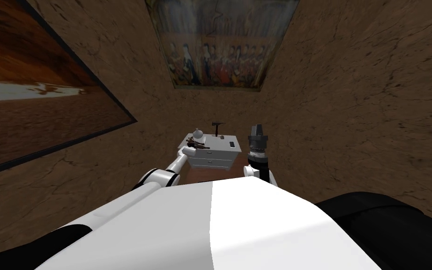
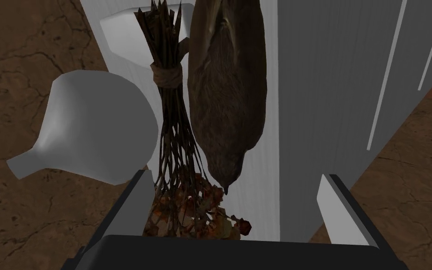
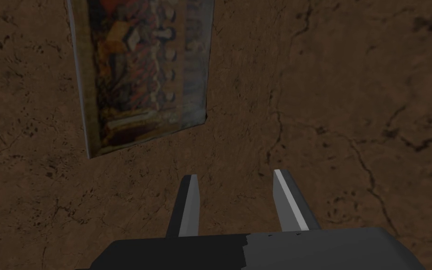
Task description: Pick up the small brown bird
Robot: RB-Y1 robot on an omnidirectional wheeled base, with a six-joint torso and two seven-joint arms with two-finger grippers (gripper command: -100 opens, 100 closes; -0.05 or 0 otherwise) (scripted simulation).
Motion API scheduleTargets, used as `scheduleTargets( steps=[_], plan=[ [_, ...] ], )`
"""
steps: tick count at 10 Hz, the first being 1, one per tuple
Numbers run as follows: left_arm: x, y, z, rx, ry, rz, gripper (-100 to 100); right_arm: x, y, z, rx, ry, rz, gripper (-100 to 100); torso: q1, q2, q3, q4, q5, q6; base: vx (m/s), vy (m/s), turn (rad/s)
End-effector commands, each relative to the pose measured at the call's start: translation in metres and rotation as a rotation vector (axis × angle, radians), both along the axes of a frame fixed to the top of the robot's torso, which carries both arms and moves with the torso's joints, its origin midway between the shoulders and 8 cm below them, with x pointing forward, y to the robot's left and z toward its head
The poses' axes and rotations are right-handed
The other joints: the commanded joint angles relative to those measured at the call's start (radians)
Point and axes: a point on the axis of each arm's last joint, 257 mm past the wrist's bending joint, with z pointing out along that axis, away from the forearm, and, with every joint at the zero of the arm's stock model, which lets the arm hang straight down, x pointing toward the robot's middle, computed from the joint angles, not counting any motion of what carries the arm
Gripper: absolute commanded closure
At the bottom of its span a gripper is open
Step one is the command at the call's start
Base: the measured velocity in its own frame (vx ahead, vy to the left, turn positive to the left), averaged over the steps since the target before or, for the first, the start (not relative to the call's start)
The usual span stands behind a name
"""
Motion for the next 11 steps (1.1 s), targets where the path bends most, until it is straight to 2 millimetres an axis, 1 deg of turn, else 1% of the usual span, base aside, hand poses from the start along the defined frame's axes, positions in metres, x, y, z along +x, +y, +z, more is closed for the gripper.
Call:
scheduleTargets(
  steps=[1,2,3,4,5,6,7,9,11],
  plan=[
    [-0.008,0.003,-0.012,0.001,0.045,0.014,-100,0.0,0.0,0.0,0.0,0.0,0.0,0,0.0,0.0,0.0,0.0,0.0,0.0,0.071,-0.092,-0.082],
    [-0.004,0.002,-0.008,0.001,0.027,0.008,-100,0.0,0.0,0.0,0.0,0.0,0.0,0,-0.001,-0.001,-0.001,0.0,0.0,0.0,0.031,-0.04,-0.012],
    [-0.004,0.002,-0.009,0.0,0.03,0.01,0,0.0,0.0,0.0,0.0,0.0,0.0,0,0.002,0.001,0.0,0.0,0.0,0.0,0.006,-0.008,0.004],
    [-0.01,0.028,-0.014,-0.006,0.035,0.044,-100,0.0,0.0,0.0,0.0,0.0,0.0,0,0.005,0.002,0.001,0.0,0.001,0.0,-0.002,-0.034,-0.234],
    [-0.016,0.051,-0.019,-0.013,0.039,0.076,-100,0.0,0.0,0.0,0.0,0.0,0.0,0,0.004,0.003,0.002,0.001,0.001,0.0,-0.016,-0.061,-0.338],
    [-0.022,0.078,-0.023,-0.015,0.041,0.111,-100,0.0,0.0,0.0,0.0,0.0,0.0,0,0.002,0.005,0.003,0.001,0.0,0.0,-0.024,-0.064,-0.321],
    [-0.022,0.079,-0.023,-0.014,0.041,0.112,-100,0.0,0.0,0.0,0.0,0.0,0.0,0,0.002,0.006,0.003,0.001,0.0,0.0,-0.011,-0.04,-0.094],
    [-0.037,0.127,-0.029,-0.016,0.044,0.173,-100,0.0,0.0,0.0,0.0,0.0,0.0,0,0.003,0.005,0.003,0.001,0.001,0.0,-0.008,-0.051,-0.295],
    [-0.037,0.13,-0.028,-0.018,0.043,0.177,-100,0.0,0.0,0.0,0.0,0.0,0.0,0,0.003,0.005,0.003,0.001,0.0,-0.001,-0.003,-0.03,-0.01]
  ],
)
